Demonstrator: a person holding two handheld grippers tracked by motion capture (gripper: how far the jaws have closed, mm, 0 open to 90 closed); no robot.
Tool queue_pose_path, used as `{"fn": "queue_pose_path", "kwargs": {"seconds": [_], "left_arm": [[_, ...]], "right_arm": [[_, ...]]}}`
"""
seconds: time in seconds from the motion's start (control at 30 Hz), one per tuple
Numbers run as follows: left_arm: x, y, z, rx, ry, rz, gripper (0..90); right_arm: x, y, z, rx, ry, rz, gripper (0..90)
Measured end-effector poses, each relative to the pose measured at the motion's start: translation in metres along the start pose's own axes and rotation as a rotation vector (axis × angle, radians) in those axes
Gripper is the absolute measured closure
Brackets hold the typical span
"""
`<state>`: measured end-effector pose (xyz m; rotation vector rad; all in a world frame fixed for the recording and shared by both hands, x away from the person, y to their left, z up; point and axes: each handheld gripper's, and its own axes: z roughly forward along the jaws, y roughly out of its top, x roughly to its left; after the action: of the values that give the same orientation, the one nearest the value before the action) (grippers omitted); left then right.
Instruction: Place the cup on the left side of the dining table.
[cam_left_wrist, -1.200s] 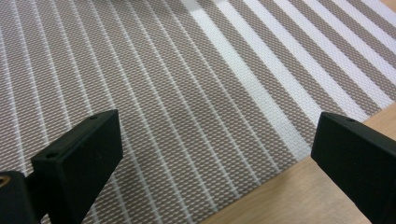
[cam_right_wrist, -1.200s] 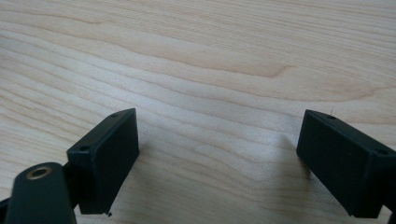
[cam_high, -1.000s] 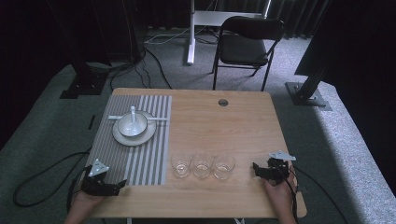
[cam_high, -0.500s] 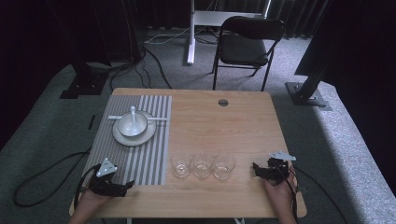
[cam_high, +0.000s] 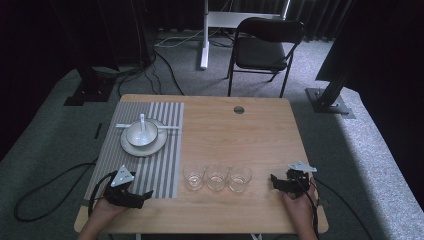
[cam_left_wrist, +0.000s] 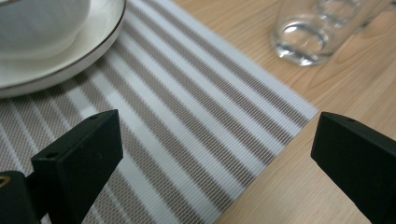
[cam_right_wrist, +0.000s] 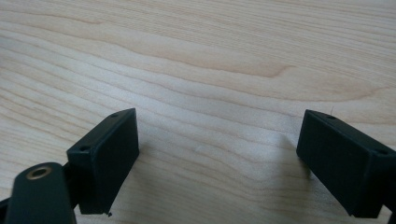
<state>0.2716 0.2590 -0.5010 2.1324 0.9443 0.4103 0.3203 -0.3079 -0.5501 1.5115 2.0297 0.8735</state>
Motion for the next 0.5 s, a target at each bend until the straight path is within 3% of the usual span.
{"fn": "queue_pose_path", "kwargs": {"seconds": [0.5], "left_arm": [[-0.012, 0.029, 0.006, -0.030, -0.053, 0.063, 2.6]], "right_arm": [[0.000, 0.000, 0.000, 0.000, 0.000, 0.000, 12.4]]}}
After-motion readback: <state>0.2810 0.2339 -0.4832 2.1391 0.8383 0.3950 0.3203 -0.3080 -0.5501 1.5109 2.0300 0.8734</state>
